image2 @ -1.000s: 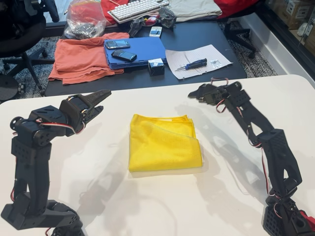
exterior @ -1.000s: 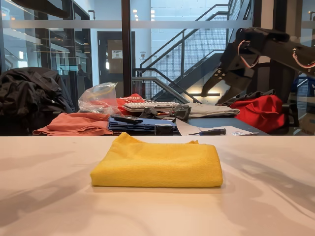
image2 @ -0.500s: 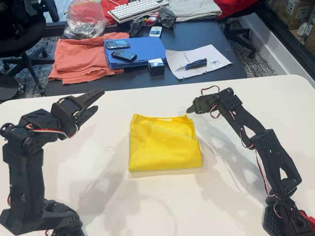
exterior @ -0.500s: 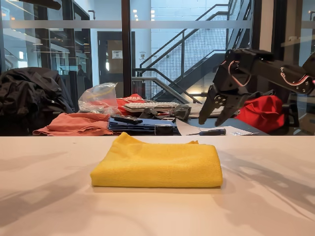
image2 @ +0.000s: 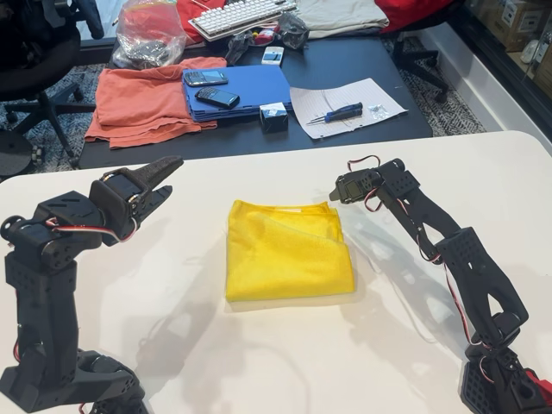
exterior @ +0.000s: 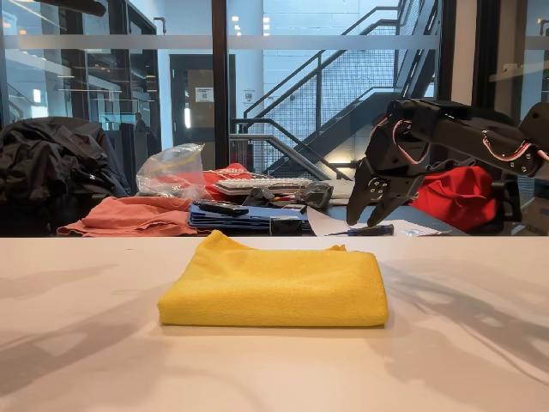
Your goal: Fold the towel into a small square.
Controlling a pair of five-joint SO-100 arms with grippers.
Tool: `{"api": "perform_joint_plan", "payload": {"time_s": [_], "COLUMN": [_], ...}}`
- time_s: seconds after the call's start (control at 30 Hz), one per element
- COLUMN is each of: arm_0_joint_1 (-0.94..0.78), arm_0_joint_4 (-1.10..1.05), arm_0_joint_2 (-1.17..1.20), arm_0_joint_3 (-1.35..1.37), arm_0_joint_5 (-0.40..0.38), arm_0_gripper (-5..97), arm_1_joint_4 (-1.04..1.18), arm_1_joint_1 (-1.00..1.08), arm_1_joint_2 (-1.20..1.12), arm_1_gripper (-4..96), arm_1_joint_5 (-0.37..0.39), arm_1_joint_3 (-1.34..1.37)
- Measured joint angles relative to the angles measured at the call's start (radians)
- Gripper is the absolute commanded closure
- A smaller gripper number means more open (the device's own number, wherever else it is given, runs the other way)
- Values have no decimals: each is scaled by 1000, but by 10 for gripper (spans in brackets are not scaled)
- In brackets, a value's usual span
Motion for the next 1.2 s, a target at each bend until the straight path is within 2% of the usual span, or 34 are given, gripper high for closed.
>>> {"api": "perform_joint_plan", "payload": {"time_s": [0.47,0.73,1.2], "arm_0_joint_1": [-9,-18,-26], "arm_0_joint_4": [-20,-210,46], "arm_0_joint_2": [0,-34,-35], "arm_0_joint_3": [0,3,0], "arm_0_joint_5": [0,8,11], "arm_0_gripper": [852,853,852], "arm_1_joint_4": [3,3,3], "arm_1_joint_1": [-5,-129,-143], "arm_1_joint_2": [6,0,0], "arm_1_gripper": [679,678,678], "arm_1_joint_5": [9,11,11], "arm_1_joint_3": [0,0,0]}}
